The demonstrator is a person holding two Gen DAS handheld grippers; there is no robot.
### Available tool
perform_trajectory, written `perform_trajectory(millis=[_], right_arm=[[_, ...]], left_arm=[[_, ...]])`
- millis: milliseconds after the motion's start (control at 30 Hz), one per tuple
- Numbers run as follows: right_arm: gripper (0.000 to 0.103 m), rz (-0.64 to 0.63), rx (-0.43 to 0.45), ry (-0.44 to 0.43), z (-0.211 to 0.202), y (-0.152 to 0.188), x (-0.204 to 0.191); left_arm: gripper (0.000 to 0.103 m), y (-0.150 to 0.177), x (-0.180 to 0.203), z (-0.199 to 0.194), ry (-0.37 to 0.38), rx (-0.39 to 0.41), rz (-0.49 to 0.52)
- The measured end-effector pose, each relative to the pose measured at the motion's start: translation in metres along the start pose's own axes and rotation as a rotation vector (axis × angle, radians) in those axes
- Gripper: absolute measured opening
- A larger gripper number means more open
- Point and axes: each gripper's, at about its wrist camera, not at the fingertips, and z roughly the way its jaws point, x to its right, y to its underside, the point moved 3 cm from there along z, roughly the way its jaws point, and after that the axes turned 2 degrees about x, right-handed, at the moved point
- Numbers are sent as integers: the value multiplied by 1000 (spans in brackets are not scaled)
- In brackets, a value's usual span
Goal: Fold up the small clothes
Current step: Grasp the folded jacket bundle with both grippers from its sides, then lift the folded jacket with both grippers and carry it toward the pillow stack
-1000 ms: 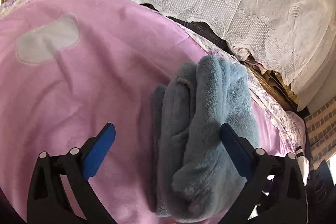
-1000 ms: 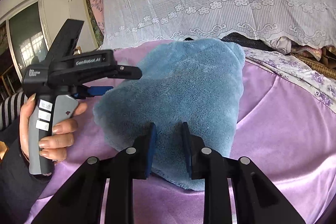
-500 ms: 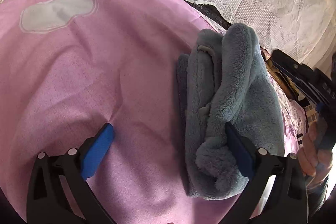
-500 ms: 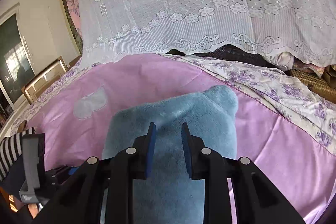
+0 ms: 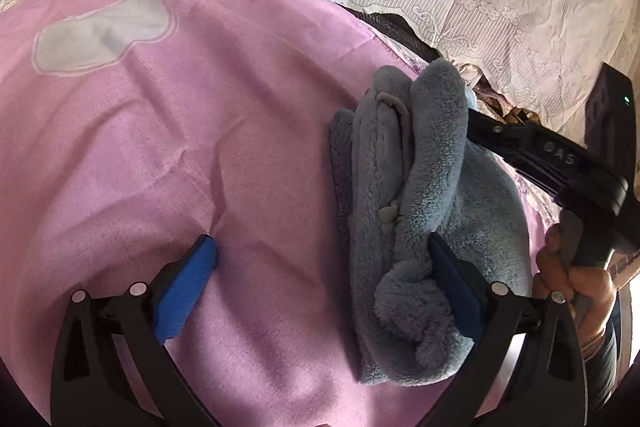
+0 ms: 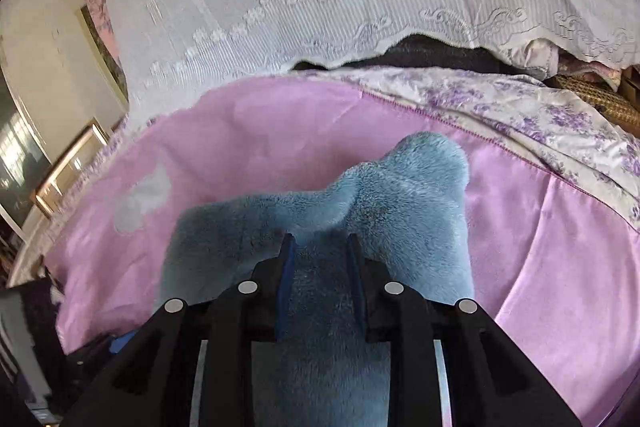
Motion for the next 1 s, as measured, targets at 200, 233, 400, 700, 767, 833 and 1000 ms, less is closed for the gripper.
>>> perform_trajectory(millis=[200,233,400,700,767,833,1000], right_arm=[[33,-152,-33,-72,-25,-9,-48],[34,-178,-49,-71,-20,-7,-56],[35,-205,-165,-57,39,11,-68],[37,-179,-100,-100,38,22,-57],[37,-125,-50,-145,13,16,-49],[38,-88,-3,-184,-20,14,-39],[71,-47,105,-137,-85,25,9]], left_arm=[[98,11,15,-26,86,27,22],[98,16,21,-26,91,18,48],[99,24,16,1,7,-72,64],[99,21,20,4,-14,-59,99],[99,20,16,-1,21,-44,84],[98,18,13,-8,61,-32,63],[98,14,15,-15,168,-42,-23]])
